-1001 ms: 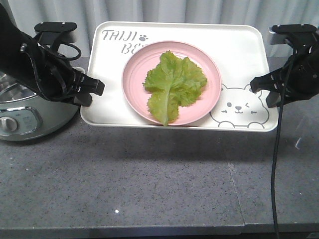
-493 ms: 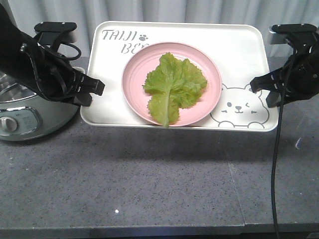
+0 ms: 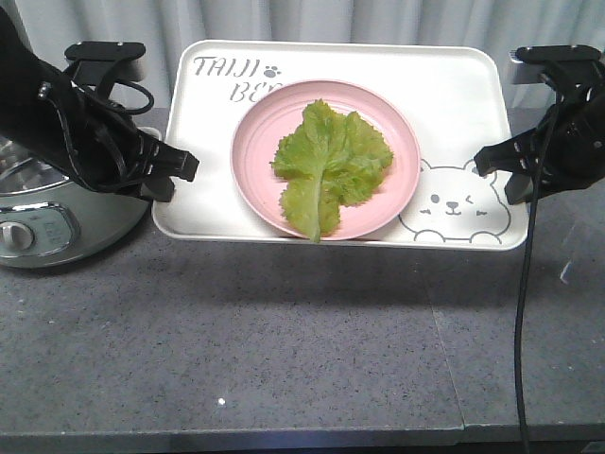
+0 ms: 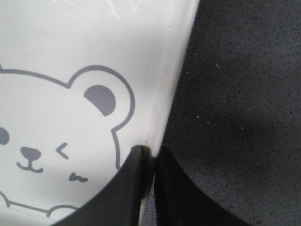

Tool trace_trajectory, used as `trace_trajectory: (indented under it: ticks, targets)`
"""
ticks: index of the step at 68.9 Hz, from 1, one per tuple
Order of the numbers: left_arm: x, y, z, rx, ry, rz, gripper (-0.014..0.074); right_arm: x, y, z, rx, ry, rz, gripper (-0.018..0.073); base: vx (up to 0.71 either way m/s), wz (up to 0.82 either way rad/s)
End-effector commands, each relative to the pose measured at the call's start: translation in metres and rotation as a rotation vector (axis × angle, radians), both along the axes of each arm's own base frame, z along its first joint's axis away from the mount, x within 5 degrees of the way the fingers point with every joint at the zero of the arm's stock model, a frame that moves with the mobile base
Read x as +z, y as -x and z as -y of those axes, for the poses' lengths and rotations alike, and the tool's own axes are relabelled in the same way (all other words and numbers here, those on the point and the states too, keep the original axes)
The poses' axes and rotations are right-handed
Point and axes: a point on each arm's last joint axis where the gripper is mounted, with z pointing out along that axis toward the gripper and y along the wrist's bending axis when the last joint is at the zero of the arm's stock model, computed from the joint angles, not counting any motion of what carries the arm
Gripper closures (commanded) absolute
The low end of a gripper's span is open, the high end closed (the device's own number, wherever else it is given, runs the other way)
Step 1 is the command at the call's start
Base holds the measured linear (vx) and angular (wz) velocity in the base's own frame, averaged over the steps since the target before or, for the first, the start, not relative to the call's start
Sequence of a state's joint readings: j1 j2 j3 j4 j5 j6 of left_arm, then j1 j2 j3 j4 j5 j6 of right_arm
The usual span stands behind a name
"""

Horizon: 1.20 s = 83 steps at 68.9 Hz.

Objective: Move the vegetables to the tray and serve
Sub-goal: 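Hold the raised tray level with both grippers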

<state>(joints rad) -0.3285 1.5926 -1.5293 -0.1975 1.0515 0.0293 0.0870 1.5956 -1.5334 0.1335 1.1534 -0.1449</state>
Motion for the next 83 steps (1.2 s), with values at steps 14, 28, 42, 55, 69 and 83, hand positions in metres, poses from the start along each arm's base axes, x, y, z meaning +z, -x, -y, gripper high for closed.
trace_trajectory:
  ticks: [14, 28, 42, 55, 69, 83]
  targets:
    - [0.0354, 0.0109, 0.0217, -0.036, 0.231, 0.123, 0.0602, 0.0300, 0.0091, -0.0231, 0.059, -0.191, 0.122, 0.0569, 0.00, 0.00]
    - [0.0354, 0.0109, 0.0217, -0.036, 0.231, 0.123, 0.0602, 0.0300, 0.0091, -0.0231, 0.059, -0.191, 0.122, 0.0569, 0.00, 0.00]
    - [0.0354, 0.0109, 0.0217, -0.036, 0.231, 0.123, 0.0602, 0.0300, 0.0091, -0.0231, 0.059, -0.191, 0.122, 0.0569, 0.00, 0.00]
    - [0.0354, 0.0109, 0.0217, -0.036, 0.231, 0.123, 0.0602, 0.0300, 0.0091, -0.0231, 0.059, -0.191, 0.122, 0.0569, 0.00, 0.00]
    - [0.0354, 0.0109, 0.0217, -0.036, 0.231, 0.123, 0.0602, 0.0300, 0.0091, -0.0231, 0.059, -0.191, 0.122, 0.0569, 0.00, 0.00]
    - [0.0354, 0.0109, 0.0217, -0.036, 0.231, 0.123, 0.0602, 0.0300, 0.0091, -0.0231, 0.059, -0.191, 0.122, 0.0569, 0.00, -0.01]
